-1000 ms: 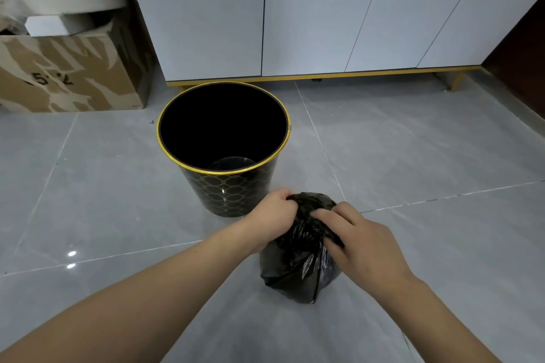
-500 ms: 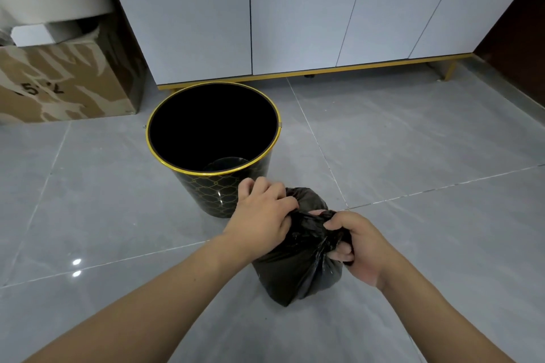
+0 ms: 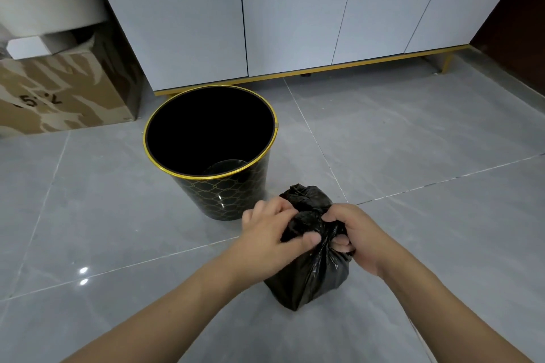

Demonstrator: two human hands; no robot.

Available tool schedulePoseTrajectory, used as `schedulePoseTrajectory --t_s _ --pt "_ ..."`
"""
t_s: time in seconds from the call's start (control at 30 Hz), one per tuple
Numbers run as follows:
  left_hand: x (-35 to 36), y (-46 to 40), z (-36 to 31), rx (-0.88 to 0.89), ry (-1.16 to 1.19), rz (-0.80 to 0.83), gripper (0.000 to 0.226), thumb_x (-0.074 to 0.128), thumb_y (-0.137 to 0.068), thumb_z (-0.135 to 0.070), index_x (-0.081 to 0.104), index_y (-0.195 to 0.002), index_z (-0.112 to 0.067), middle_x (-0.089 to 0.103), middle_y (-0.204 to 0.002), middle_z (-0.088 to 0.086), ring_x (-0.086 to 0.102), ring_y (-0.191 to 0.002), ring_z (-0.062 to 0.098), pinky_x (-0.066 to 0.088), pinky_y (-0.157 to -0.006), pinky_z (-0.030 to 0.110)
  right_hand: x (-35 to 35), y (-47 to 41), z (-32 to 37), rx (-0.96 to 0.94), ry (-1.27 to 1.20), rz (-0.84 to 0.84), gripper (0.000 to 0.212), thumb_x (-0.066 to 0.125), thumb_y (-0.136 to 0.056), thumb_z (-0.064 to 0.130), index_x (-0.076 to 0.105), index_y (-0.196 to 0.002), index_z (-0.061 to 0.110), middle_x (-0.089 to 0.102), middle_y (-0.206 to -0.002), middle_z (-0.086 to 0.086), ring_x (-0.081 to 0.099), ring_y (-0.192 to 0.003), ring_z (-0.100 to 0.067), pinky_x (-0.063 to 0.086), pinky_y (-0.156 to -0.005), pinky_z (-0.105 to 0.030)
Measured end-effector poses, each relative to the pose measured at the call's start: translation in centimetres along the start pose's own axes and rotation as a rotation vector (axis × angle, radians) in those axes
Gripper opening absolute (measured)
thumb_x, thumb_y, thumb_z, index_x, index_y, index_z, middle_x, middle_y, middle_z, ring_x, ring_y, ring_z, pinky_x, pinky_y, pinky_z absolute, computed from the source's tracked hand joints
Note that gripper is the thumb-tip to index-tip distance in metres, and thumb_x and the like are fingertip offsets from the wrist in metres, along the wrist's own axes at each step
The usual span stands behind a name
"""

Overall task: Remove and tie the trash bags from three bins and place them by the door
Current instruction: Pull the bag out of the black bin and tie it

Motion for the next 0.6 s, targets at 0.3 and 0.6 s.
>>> schedulePoseTrajectory --t_s 0.3,0.6 --pt "-1.0 0.9 6.1 -0.666 1.61 -0.367 0.034 0.043 -0.096 -0.021 0.061 -0.07 -0.008 0.066 -0.071 0.001 0.056 -0.061 0.012 0.038 -0.062 0.026 -5.0 1.6 3.2 -0.457 0.628 -0.667 0.022 0.052 -0.093 0.041 0.05 -0.086 0.02 0.057 -0.078 -0.002 0.052 -0.067 -0.018 0.042 -0.062 -0.033" --pt "-1.1 2.0 7.9 -0.298 0.189 0.039 0.014 0.054 -0.085 -0.026 0.043 -0.093 -0.023 0.051 -0.073 -0.009 0.049 -0.066 0.01 0.041 -0.06 0.027 -5.0 0.0 0.8 -0.236 1.348 -0.292 0.059 0.027 -0.086 0.07 0.048 -0.066 0.019 0.055 -0.073 0.002 0.056 -0.073 -0.019 0.047 -0.066 -0.038"
Point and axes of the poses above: each hand's wrist, its own y-axis away from the middle knuckle, its own x-axis out of the palm, z = x × y, the point moved 7 cm from there along -y, towards the middle knuckle
